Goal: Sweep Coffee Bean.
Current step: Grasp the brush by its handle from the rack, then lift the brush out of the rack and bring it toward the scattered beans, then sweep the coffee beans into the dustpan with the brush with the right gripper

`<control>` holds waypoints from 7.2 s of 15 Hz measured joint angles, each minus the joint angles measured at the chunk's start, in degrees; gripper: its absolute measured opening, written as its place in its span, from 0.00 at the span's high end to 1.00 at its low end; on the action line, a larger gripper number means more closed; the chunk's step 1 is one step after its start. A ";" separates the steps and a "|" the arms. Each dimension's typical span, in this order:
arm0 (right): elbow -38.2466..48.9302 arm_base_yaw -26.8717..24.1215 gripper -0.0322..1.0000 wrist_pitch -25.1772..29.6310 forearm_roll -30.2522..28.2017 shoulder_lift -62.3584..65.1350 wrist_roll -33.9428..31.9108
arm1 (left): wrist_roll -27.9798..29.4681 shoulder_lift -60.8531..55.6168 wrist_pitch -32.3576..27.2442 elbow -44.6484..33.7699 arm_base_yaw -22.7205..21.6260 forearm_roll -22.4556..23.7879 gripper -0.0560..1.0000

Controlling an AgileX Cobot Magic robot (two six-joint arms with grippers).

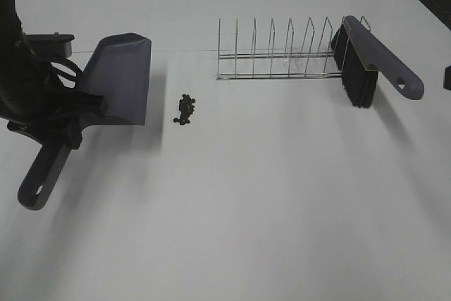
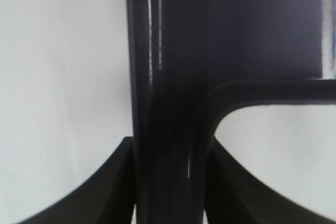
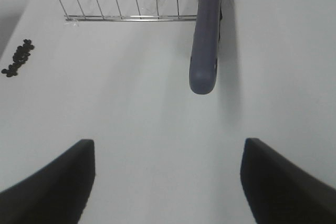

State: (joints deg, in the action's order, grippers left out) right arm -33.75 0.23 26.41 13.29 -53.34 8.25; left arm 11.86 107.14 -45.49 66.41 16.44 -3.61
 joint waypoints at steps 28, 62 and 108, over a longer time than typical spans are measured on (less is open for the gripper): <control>-91.62 -1.49 0.47 35.07 -8.71 -84.45 -3.50 | -0.06 0.00 0.00 0.00 0.00 0.00 0.64; -91.90 8.42 0.71 44.29 -17.02 -69.44 -9.85 | 1.38 0.06 -4.41 0.00 0.00 4.98 0.64; -105.37 34.95 0.71 43.66 -28.07 -88.69 -15.01 | 4.58 13.06 -0.80 2.98 4.41 3.95 0.64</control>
State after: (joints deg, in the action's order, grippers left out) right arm -139.11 35.18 70.07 -14.78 -142.04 -6.76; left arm 16.44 120.21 -46.29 69.39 20.86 0.34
